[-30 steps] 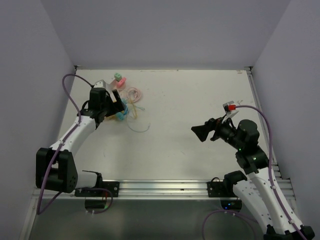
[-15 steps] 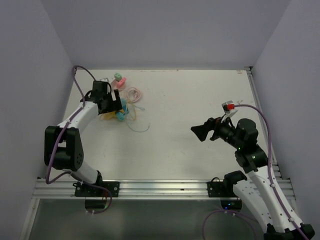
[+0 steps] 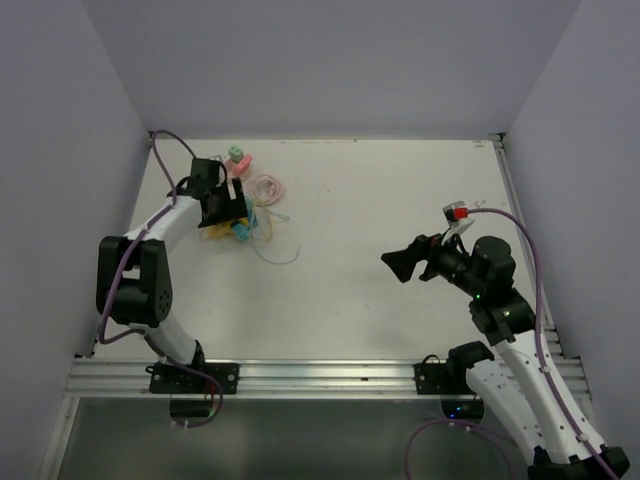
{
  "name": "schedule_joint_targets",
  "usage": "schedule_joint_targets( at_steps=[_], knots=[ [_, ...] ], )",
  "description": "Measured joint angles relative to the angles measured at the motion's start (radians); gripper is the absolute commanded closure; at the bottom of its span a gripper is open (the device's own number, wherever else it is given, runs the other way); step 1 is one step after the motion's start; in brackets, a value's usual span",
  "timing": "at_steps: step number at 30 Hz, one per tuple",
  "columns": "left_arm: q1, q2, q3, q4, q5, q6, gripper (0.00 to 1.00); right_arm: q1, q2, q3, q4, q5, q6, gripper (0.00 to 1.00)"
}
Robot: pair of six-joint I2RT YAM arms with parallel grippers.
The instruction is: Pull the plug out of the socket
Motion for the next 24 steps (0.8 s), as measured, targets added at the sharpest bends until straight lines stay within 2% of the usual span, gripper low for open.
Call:
schedule_joint_targets(
  at_steps=[11,17,24],
  knots=[
    [0.001,0.034,0.018,0.028,-0.023,0.002,0.13,0.0,0.0,0.0,0.0,0.0,0.0,0.01],
    [0.01,0.043,0.016,0.048,-0.021,-0.001,0.23,0.0,0.0,0.0,0.0,0.0,0.0,0.01],
    [0.014,0.024,-0.025,0.11,0.036,0.001,0.4,0.0,0.001,0.0,0.001,0.0,0.001,0.01]
  ],
)
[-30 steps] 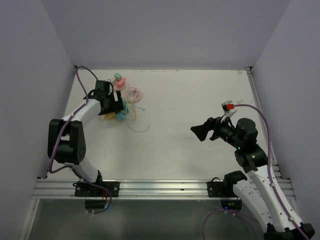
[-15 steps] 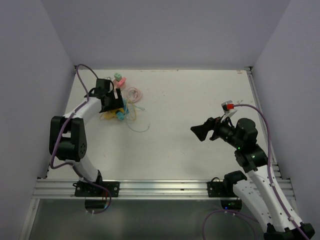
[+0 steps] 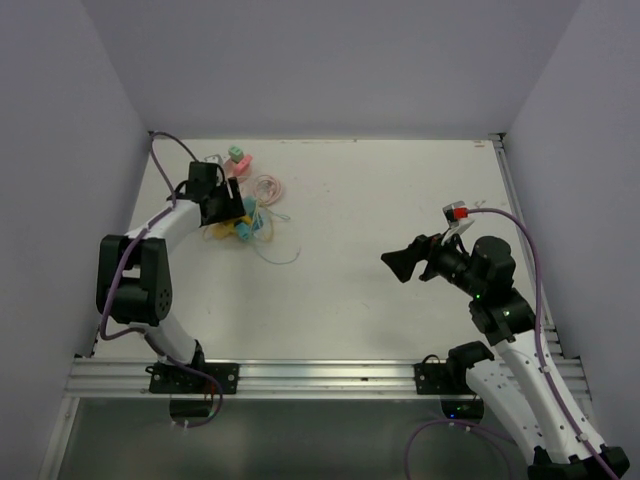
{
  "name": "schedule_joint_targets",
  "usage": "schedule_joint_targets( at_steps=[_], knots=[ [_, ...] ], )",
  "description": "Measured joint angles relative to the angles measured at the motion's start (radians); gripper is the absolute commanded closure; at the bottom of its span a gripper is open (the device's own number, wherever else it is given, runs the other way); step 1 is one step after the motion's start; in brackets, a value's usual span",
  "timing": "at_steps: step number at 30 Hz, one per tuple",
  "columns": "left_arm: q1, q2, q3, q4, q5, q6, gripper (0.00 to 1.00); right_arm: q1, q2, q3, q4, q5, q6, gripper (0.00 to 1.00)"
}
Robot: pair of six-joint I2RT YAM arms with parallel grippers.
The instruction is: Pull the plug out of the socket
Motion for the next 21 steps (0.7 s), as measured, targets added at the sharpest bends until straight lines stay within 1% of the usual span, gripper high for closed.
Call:
schedule_joint_targets(
  at_steps=[2,5,8,11,14,19,21],
  knots=[
    [-0.002,-0.019,-0.029,0.023,0.022,0.0,0.41,0.0,0.0,0.0,0.0,-0.001,0.001,0.01],
    [-0.01,-0.051,-0.073,0.051,0.058,0.0,0.45,0.0,0.0,0.0,0.0,-0.003,0.004,0.01],
    [-0.029,-0.089,-0.117,0.064,0.095,0.0,0.46,0.0,0.0,0.0,0.001,-0.01,0.008,0.01],
    [-0.074,-0.129,-0.157,0.062,0.123,0.0,0.46,0.0,0.001,0.0,0.001,-0.021,0.008,0.01],
    [-0.14,-0.164,-0.189,0.056,0.134,-0.001,0.43,0.0,0.001,0.0,0.001,-0.028,0.011,0.01],
    [-0.262,-0.227,-0.245,0.042,0.141,-0.011,0.32,0.0,0.005,0.0,0.005,-0.034,0.017,0.01],
    [-0.288,-0.253,-0.266,0.035,0.143,-0.03,0.27,0.0,0.007,0.0,0.005,-0.037,0.019,0.01]
  ],
)
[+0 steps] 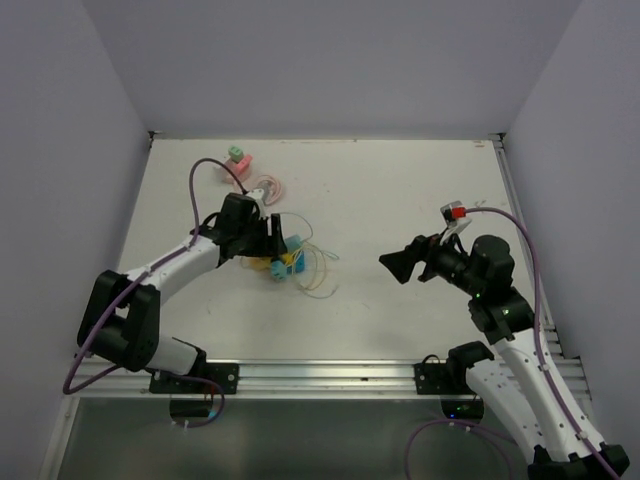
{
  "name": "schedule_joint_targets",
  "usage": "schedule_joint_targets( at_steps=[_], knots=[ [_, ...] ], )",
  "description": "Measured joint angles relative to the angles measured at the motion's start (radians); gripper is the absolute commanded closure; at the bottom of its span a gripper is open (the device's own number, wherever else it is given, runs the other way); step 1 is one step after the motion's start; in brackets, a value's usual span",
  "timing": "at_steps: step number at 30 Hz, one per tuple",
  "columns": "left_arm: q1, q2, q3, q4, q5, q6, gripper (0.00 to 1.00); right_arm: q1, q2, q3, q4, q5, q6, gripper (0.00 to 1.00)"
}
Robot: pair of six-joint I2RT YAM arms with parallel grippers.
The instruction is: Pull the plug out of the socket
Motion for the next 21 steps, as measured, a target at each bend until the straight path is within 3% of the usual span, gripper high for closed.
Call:
schedule_joint_targets(
  at_steps=[8,21],
  knots=[
    [-0.024,-0.079,-0.047,-0.007,-0.009,-0.099,0.09,0.0,0.004,0.0,-0.002,-0.015,0.004,0.01],
    [-0.037,-0.134,-0.022,-0.074,-0.148,-0.256,0.13,0.0,0.086,0.048,-0.019,-0.028,0.013,0.01]
  ],
)
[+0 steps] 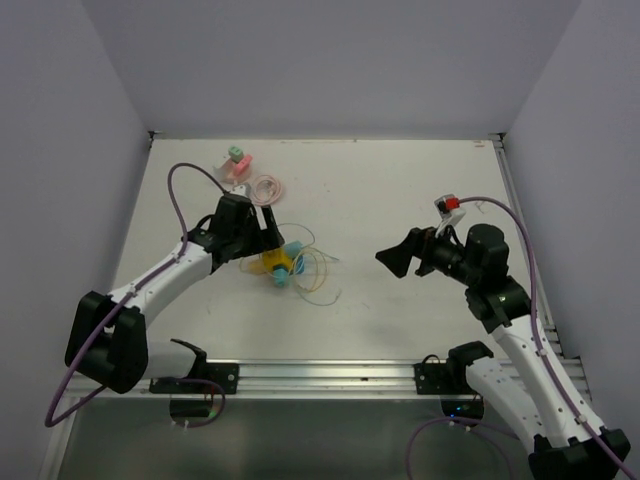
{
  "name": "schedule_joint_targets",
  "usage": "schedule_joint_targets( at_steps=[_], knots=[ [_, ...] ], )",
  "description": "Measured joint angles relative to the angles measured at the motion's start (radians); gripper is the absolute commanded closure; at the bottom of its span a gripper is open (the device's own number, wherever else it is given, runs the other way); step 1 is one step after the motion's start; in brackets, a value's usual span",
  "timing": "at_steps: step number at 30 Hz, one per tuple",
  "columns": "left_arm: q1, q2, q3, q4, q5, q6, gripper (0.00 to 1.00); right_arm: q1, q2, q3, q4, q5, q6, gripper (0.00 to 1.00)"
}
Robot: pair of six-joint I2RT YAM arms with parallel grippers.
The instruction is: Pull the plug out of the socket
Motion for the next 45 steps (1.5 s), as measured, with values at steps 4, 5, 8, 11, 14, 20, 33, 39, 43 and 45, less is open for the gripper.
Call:
schedule_joint_targets(
  at_steps=[4,5,8,11,14,20,33,39,43,45],
  knots=[
    [0.0,0.003,0.021,0.001,-0.017,-0.029,0.14,0.0,0.026,0.017,0.001,-0.017,0.011,0.01],
    [0.0,0.01,0.03,0.001,-0.018,-0.032,0.14,0.0,0.033,0.019,0.001,-0.019,0.013,0.01],
    [0.0,0.046,0.055,0.003,-0.018,-0.037,0.15,0.0,0.047,0.025,0.001,-0.026,0.014,0.01],
    [0.0,0.074,0.057,0.003,-0.017,-0.037,0.17,0.0,0.053,0.026,0.001,-0.035,0.014,0.01],
    [-0.002,0.103,0.061,0.003,-0.016,-0.037,0.18,0.0,0.054,0.026,0.003,-0.039,0.018,0.01],
    [-0.01,0.156,0.083,0.003,-0.014,-0.036,0.23,0.0,0.058,0.026,0.013,-0.041,0.031,0.01],
    [-0.034,0.199,0.104,0.001,-0.022,-0.037,0.23,0.0,0.098,0.024,0.039,-0.044,0.038,0.01],
    [-0.035,0.233,0.12,0.001,-0.027,-0.037,0.28,0.0,0.133,0.023,0.065,-0.06,0.039,0.01],
    [-0.035,0.245,0.125,-0.005,-0.029,-0.036,0.46,0.0,0.149,0.023,0.08,-0.066,0.04,0.01],
    [-0.037,0.245,0.129,-0.012,-0.028,-0.035,0.55,0.0,0.156,0.023,0.088,-0.067,0.04,0.01]
  ],
)
